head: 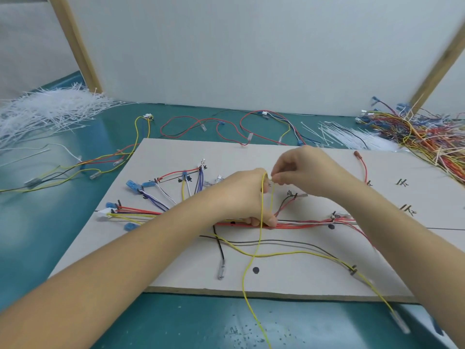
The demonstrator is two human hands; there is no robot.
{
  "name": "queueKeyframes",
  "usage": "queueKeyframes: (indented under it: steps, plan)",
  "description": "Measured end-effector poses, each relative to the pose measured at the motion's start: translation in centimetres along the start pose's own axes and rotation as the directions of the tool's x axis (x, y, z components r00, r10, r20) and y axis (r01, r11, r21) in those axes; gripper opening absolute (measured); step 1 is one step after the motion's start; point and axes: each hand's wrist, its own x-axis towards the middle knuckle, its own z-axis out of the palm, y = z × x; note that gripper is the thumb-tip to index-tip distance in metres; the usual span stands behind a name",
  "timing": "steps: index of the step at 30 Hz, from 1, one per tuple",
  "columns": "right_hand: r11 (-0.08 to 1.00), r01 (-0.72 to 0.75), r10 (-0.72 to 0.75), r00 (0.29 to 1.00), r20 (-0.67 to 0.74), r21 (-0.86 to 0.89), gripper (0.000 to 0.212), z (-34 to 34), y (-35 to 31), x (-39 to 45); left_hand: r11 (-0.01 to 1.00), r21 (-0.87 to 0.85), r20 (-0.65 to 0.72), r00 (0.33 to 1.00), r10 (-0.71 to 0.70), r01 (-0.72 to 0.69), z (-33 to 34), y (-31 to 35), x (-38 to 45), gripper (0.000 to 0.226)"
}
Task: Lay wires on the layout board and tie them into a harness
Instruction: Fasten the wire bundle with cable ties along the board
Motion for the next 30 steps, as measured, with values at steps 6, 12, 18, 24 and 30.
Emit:
queueKeyframes:
  steps: [6, 12, 18, 24, 30]
  plan:
    - [1.0, 0.004, -0.006, 0.997, 0.072, 0.029, 0.006, 0.8, 0.5, 1.9, 0.967, -0.254, -0.229, 0.972, -0.053, -0.007, -1.7, -0.6, 0.1, 0.026]
    - [0.992, -0.041, 0.033, 0.997, 0.063, 0.122, 0.013, 0.9, 1.1, 1.7, 0.966, -0.234, -0.343, 0.939, 0.026, -0.112, -2.3, -0.9, 1.9, 0.019]
    - [1.0, 0.009, -0.01, 0.999, 0.032, 0.029, 0.006, 1.5, 1.1, 1.9, 0.994, 0.108, -0.411, 0.91, 0.053, -0.009, -2.6, -1.4, 4.1, 0.019]
    - [0.995, 0.015, -0.017, 1.0, -0.012, -0.095, 0.012, 2.3, 1.0, 1.8, 0.948, 0.304, -0.34, 0.919, 0.201, -0.095, -3.7, -3.2, 2.2, 0.016]
    - [0.98, 0.068, -0.075, 0.997, -0.032, -0.186, 0.027, 2.5, 0.3, 1.6, 0.75, 0.568, -0.106, 0.873, 0.475, -0.339, -2.3, -3.4, -2.8, 0.028]
